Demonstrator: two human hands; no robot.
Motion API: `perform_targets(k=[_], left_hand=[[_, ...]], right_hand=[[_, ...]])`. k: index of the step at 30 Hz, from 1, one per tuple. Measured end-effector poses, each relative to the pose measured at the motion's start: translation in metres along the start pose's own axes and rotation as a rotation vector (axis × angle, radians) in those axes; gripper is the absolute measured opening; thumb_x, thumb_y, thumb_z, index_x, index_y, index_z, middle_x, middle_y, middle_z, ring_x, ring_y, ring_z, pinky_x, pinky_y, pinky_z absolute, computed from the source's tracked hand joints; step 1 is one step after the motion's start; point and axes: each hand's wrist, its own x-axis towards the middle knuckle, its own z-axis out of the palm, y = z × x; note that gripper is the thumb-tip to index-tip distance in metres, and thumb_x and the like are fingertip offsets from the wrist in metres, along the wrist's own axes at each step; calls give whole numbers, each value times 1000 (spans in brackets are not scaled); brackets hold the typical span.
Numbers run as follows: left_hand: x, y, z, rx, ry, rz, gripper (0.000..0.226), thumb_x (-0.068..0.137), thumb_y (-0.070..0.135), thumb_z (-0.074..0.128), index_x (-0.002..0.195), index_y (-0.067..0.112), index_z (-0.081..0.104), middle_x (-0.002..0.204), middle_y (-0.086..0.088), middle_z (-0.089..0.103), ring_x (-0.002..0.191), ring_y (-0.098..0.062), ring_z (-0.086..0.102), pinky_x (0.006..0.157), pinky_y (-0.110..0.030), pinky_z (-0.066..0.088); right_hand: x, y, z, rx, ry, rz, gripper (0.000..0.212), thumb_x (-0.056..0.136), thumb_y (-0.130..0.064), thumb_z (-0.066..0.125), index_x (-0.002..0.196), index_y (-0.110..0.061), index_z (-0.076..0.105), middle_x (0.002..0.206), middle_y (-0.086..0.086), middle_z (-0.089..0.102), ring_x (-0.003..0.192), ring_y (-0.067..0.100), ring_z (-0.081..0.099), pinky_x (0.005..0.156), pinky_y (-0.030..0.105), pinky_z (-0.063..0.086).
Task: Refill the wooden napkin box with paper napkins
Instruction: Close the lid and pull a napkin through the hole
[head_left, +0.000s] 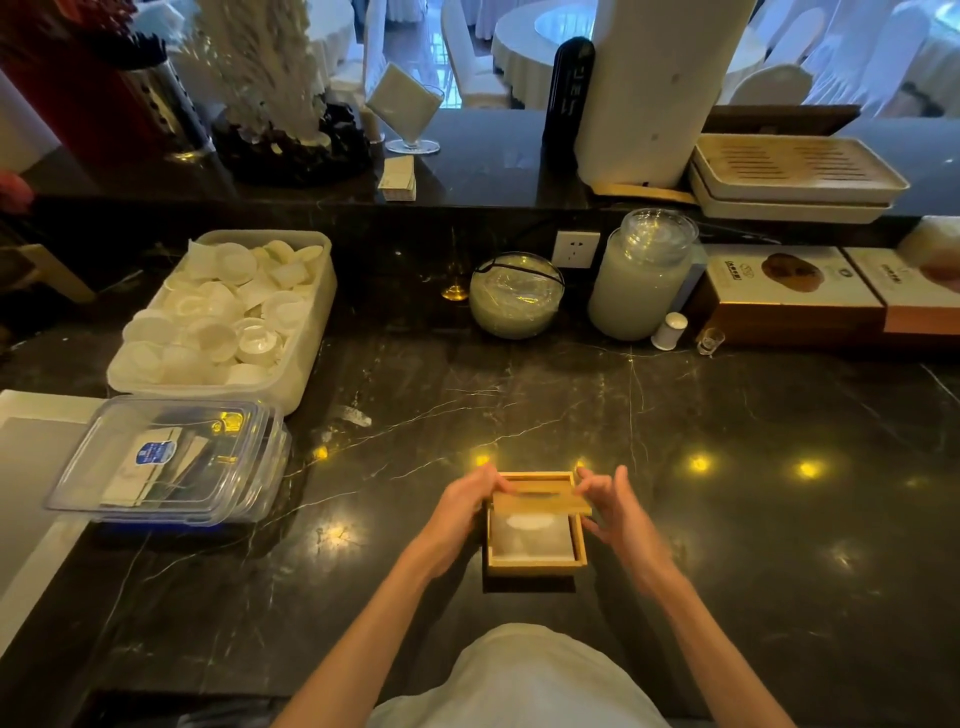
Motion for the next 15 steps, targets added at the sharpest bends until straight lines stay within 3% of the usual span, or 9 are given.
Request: perform_targets(k=[2, 6, 10, 12, 15], left_hand=[[0, -17, 1, 175, -12, 41, 15, 96, 28, 58, 100, 25, 72, 158, 4, 28, 149, -16, 19, 119, -48, 25], [3, -35, 3, 332, 26, 109, 16, 91, 25, 61, 100, 37, 66, 153, 9, 33, 148, -20, 23, 119, -55, 24], [3, -36, 3, 334, 10, 110, 18, 91, 26, 61, 104, 39, 64, 150, 10, 35, 145, -22, 29, 117, -57, 28], [-2, -32, 5, 319, 18, 106, 26, 93, 22, 60, 112, 40, 59, 146, 7, 39, 140, -18, 35, 115, -51, 34], [-9, -25, 7, 199, 6, 67, 49, 95, 13, 58, 132, 40, 40, 140, 5, 41, 128, -13, 45, 101, -30, 47]], right_hand=[[-4, 11, 2, -155, 5, 6, 70, 97, -62, 18, 92, -14, 70, 159, 0, 32, 148, 24, 25, 119, 50, 21], [-11, 2, 8, -527, 19, -18, 42, 103, -45, 34, 95, -29, 72, 160, -2, 28, 149, 19, 19, 116, 42, 18], [-8, -11, 23, -954, 47, -279, 22, 99, -39, 50, 103, -34, 71, 162, -7, 22, 152, 17, -1, 120, 46, 13], [-5, -10, 37, -1202, 26, -354, 27, 100, -40, 48, 111, -33, 71, 164, -3, 17, 152, 20, -7, 121, 46, 9], [-1, -2, 55, -1432, -59, -317, 37, 102, -43, 36, 123, -31, 65, 166, 4, 0, 150, 29, -20, 121, 52, -2]])
